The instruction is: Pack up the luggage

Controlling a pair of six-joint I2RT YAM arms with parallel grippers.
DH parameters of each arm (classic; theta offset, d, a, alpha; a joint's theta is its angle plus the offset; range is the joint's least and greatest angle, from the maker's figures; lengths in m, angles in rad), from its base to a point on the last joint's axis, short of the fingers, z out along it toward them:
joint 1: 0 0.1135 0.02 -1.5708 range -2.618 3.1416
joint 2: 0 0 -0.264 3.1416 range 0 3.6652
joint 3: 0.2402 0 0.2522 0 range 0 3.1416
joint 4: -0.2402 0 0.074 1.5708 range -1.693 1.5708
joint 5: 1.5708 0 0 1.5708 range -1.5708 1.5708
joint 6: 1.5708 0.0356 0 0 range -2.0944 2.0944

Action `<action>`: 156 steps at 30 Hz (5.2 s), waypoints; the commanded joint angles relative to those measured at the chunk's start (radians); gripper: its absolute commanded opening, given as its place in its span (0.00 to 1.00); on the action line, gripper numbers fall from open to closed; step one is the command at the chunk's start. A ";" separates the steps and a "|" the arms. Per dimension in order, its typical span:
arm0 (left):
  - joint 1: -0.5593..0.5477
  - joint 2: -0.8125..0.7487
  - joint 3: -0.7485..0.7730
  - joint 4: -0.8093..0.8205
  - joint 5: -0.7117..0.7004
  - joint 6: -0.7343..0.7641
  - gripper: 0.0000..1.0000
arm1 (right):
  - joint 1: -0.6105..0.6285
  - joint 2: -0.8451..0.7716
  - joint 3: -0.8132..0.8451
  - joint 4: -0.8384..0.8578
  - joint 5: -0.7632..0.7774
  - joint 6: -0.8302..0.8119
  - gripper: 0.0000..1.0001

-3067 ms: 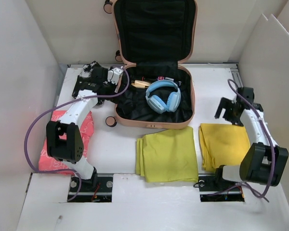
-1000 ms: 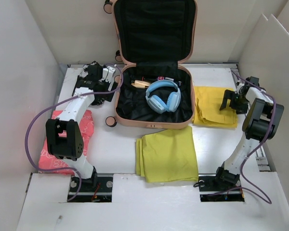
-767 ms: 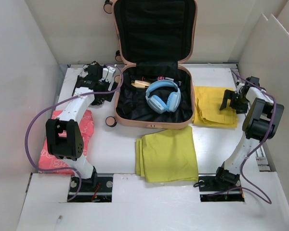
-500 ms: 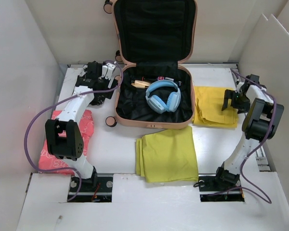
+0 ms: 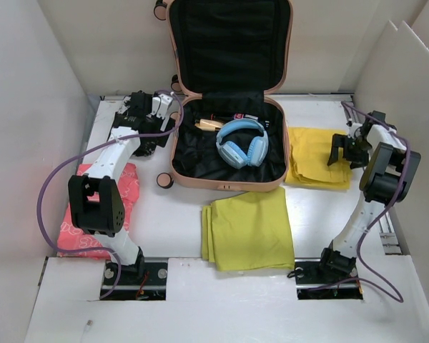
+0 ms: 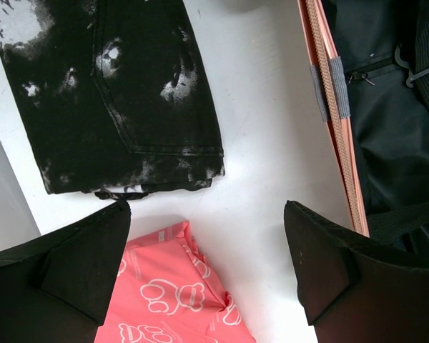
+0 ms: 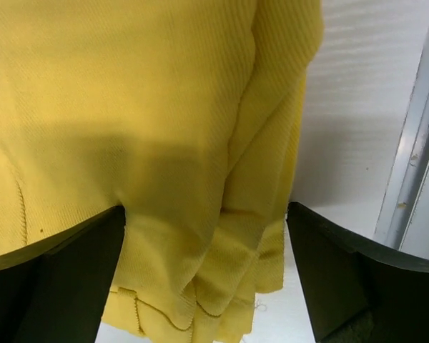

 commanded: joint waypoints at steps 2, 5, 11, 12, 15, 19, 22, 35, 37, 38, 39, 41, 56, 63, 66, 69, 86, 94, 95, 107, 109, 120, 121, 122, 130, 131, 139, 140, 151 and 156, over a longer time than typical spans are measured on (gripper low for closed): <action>0.000 -0.009 0.033 -0.001 -0.024 0.012 0.84 | 0.013 0.096 -0.004 -0.014 -0.254 -0.032 0.95; 0.000 -0.009 0.042 -0.001 -0.024 0.012 0.84 | 0.013 0.115 -0.038 0.020 -0.305 -0.023 0.48; 0.000 -0.009 0.042 -0.001 -0.015 0.012 0.84 | -0.020 0.023 -0.125 0.085 -0.296 -0.012 0.00; 0.000 -0.009 0.033 -0.001 -0.015 0.012 0.84 | -0.020 0.009 -0.137 0.085 -0.287 -0.012 0.00; 0.000 -0.019 0.033 -0.001 -0.006 0.012 0.84 | -0.020 -0.080 -0.159 0.097 -0.299 -0.009 0.00; 0.000 -0.019 0.033 -0.001 -0.006 0.012 0.84 | -0.020 -0.209 -0.127 0.108 -0.321 0.029 0.00; 0.000 -0.028 0.033 -0.001 -0.006 0.012 0.84 | -0.020 -0.295 -0.068 0.088 -0.321 0.071 0.00; -0.028 -0.046 0.023 0.009 -0.024 0.012 0.84 | -0.020 -0.457 0.105 0.031 -0.308 0.152 0.00; -0.037 -0.046 0.023 0.009 -0.024 0.012 0.84 | -0.020 -0.474 0.143 0.031 -0.308 0.172 0.00; -0.037 -0.046 0.023 0.009 -0.024 0.012 0.84 | -0.020 -0.474 0.165 0.031 -0.308 0.190 0.00; -0.037 -0.046 0.023 0.018 -0.024 0.012 0.84 | -0.008 -0.490 0.220 0.020 -0.290 0.190 0.00; -0.037 -0.046 0.023 0.018 -0.024 0.012 0.84 | 0.050 -0.499 0.290 -0.006 -0.221 0.201 0.00; -0.037 -0.037 0.005 0.027 -0.095 -0.018 0.84 | 0.780 -0.373 0.638 0.305 -0.127 0.445 0.00; -0.037 -0.037 0.005 0.036 -0.173 -0.038 0.86 | 0.836 -0.359 0.344 0.623 -0.147 0.612 0.00; -0.037 -0.037 0.005 0.036 -0.185 -0.038 0.86 | 0.779 -0.349 0.225 0.706 -0.192 0.682 0.00; -0.037 -0.037 0.005 0.036 -0.195 -0.038 0.86 | 0.706 -0.339 0.043 0.801 -0.256 0.742 0.00; -0.037 -0.025 0.051 0.003 -0.112 -0.008 0.86 | 0.481 -0.186 -0.151 0.587 -0.513 0.470 0.50; -0.037 -0.091 0.083 -0.097 0.143 0.047 0.82 | 0.543 -0.155 0.281 -0.048 -0.030 0.114 0.78; -0.037 -0.091 0.083 -0.111 0.181 0.061 0.82 | 0.543 -0.183 0.318 -0.072 0.019 0.100 0.78; -0.141 -0.150 0.062 -0.208 0.351 0.104 0.77 | 0.717 -0.410 0.058 0.239 -0.162 0.182 0.51; -0.210 -0.196 0.008 -0.208 0.342 0.115 0.77 | 0.751 -0.358 -0.005 0.272 -0.204 0.247 0.29; -0.364 -0.454 -0.354 -0.174 0.361 0.064 0.77 | 0.776 -0.380 0.008 0.172 -0.117 0.250 0.33; -0.364 -0.480 -0.383 -0.174 0.361 0.052 0.77 | 0.776 -0.410 0.019 0.142 -0.076 0.250 0.48; -0.364 -0.491 -0.395 -0.163 0.373 0.052 0.77 | 0.765 -0.440 0.019 0.123 -0.054 0.250 0.69; -0.417 -0.545 -0.478 -0.068 0.434 0.017 0.78 | 0.745 -0.827 -0.404 -0.012 0.089 0.441 1.00; -0.430 -0.545 -0.492 -0.058 0.445 0.003 0.78 | 0.745 -0.856 -0.465 -0.012 0.075 0.462 1.00; -0.488 -0.436 -0.494 0.009 0.500 -0.089 0.79 | 0.664 -1.039 -0.892 0.208 0.017 0.549 1.00; -0.488 -0.424 -0.493 0.009 0.500 -0.089 0.79 | 0.652 -1.027 -0.938 0.244 -0.006 0.549 1.00; -0.488 -0.413 -0.493 0.009 0.439 -0.089 0.79 | 0.604 -0.774 -1.149 0.612 -0.285 0.488 1.00; -0.488 -0.431 -0.493 0.018 0.411 -0.089 0.80 | 0.604 -0.764 -1.202 0.651 -0.295 0.488 0.91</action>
